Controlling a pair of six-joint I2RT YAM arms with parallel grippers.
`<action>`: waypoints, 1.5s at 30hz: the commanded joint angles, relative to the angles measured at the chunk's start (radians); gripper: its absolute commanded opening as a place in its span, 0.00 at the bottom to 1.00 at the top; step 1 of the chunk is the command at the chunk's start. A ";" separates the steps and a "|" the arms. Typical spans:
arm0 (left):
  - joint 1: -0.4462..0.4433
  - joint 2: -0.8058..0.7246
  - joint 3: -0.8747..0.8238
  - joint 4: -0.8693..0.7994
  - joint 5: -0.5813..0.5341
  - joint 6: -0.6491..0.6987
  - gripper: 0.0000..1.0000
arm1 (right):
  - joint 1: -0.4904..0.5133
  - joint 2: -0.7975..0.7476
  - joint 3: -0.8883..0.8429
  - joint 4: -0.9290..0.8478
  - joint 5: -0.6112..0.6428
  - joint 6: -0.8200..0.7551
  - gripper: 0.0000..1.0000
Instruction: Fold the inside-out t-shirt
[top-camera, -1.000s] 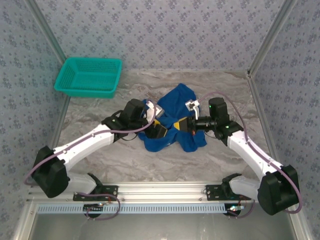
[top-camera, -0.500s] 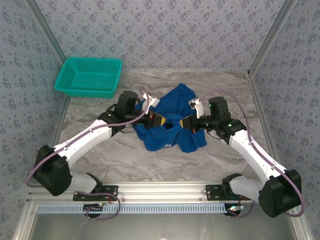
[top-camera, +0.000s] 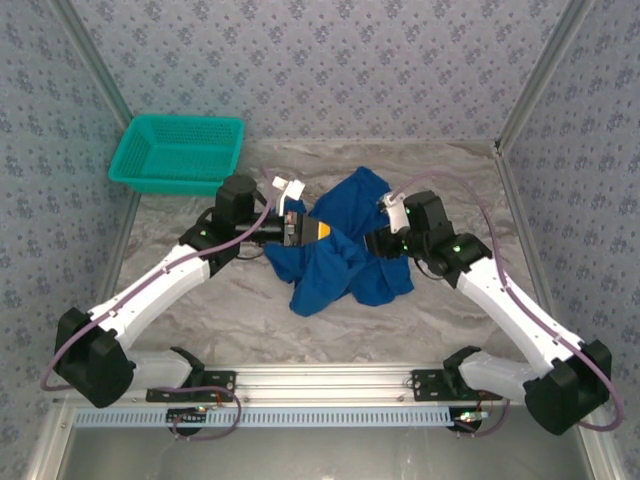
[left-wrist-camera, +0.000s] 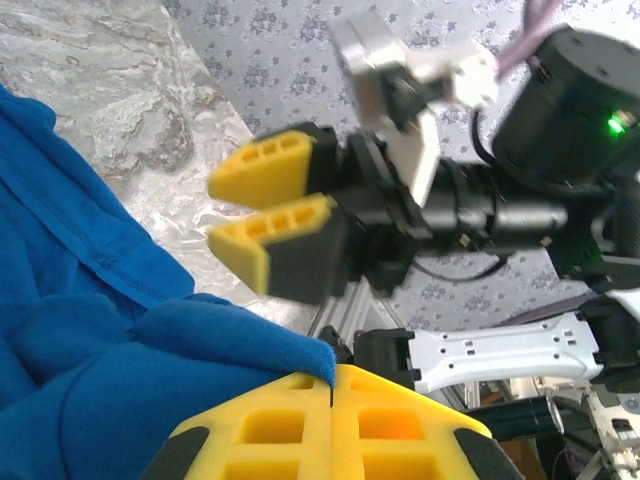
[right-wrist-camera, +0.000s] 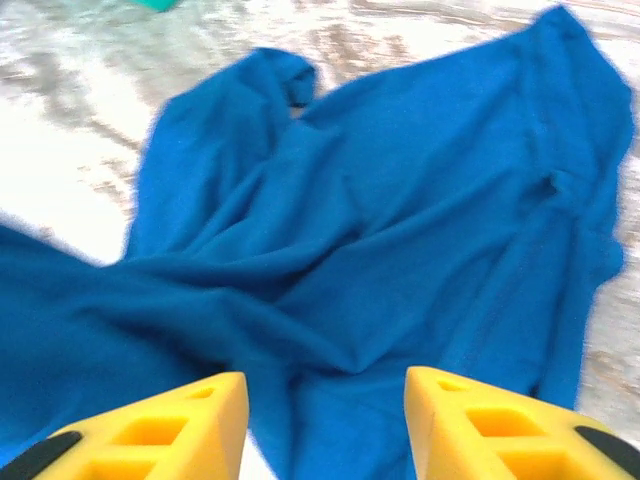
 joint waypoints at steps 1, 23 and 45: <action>0.004 -0.014 0.027 0.014 -0.009 -0.022 0.00 | 0.051 -0.103 -0.052 0.037 -0.172 -0.094 0.50; 0.008 -0.014 0.022 -0.076 -0.025 0.090 0.00 | 0.122 0.054 -0.050 0.215 -0.081 -0.065 0.10; 0.155 0.095 0.034 -0.266 -0.474 0.146 0.41 | -0.156 0.003 -0.100 0.512 -0.873 0.309 0.00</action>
